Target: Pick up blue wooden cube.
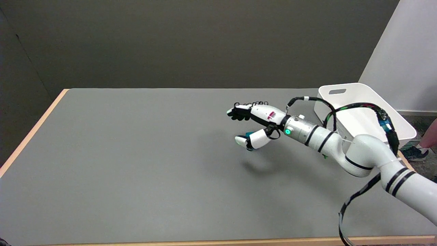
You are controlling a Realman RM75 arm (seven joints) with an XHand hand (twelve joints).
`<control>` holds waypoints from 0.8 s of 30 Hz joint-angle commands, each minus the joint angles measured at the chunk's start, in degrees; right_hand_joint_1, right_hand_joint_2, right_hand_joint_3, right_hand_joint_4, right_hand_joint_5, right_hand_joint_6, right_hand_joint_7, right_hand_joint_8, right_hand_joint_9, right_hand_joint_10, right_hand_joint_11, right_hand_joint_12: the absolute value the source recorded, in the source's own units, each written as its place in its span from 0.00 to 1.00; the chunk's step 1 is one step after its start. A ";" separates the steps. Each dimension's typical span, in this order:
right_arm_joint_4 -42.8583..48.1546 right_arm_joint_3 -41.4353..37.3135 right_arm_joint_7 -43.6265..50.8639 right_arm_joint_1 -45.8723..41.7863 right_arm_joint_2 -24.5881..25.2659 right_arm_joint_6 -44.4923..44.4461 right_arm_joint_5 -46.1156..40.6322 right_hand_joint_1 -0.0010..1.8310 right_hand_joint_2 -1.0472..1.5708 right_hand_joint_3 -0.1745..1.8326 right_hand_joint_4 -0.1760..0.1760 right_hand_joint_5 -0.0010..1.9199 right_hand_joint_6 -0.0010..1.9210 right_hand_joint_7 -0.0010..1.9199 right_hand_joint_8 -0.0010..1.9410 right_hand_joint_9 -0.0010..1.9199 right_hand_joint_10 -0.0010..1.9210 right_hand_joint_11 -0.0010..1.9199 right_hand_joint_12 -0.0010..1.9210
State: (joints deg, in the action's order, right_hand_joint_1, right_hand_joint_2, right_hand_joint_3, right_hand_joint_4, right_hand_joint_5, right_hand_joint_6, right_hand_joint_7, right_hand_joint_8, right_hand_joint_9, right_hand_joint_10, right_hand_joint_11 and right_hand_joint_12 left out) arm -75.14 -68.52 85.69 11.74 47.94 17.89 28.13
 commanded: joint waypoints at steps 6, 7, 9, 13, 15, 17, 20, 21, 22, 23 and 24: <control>-3.30 -6.60 -1.58 -4.50 2.87 -6.22 6.88 0.38 0.65 0.53 0.32 0.14 0.26 0.22 0.27 0.16 0.49 0.09 0.72; -3.91 -6.98 -1.65 -5.55 2.71 -6.29 6.81 0.38 0.65 0.53 0.32 0.14 0.26 0.22 0.27 0.16 0.49 0.09 0.72; -4.73 -7.48 -1.65 -7.00 2.37 -6.29 6.81 0.38 0.64 0.54 0.32 0.14 0.26 0.22 0.27 0.16 0.49 0.09 0.73; -5.55 -8.48 -1.74 -9.19 1.91 -6.37 6.35 0.39 0.64 0.55 0.33 0.14 0.28 0.22 0.28 0.17 0.49 0.10 0.74; -5.63 -8.70 -1.81 -9.82 1.59 -6.37 5.29 0.39 0.64 0.55 0.33 0.14 0.28 0.22 0.28 0.17 0.49 0.10 0.74; -5.70 -8.61 -1.81 -10.19 1.14 -6.13 4.56 0.39 0.64 0.55 0.33 0.14 0.28 0.22 0.28 0.17 0.49 0.11 0.75; -5.61 -8.45 -1.81 -10.35 1.05 -5.81 4.49 0.39 0.64 0.54 0.32 0.14 0.28 0.22 0.28 0.17 0.50 0.11 0.75; -5.44 -8.44 -1.81 -10.36 0.97 -5.72 4.49 0.39 0.64 0.54 0.32 0.14 0.28 0.22 0.28 0.17 0.50 0.11 0.75; -5.22 -8.37 -1.81 -10.43 0.87 -5.65 4.49 0.39 0.64 0.54 0.32 0.14 0.28 0.22 0.28 0.17 0.50 0.11 0.75; -5.14 -8.37 -1.82 -10.43 0.73 -5.65 4.49 0.39 0.64 0.54 0.32 0.14 0.28 0.22 0.28 0.17 0.50 0.11 0.75; -4.98 -8.28 -1.93 -10.52 0.56 -5.65 4.49 0.39 0.64 0.54 0.32 0.14 0.28 0.22 0.28 0.17 0.50 0.11 0.76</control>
State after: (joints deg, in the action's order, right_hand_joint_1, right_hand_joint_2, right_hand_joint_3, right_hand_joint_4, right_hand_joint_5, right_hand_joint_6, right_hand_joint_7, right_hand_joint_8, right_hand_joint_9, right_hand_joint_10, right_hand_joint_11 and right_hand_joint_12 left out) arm -79.06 -74.61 84.23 5.45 49.54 12.57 33.19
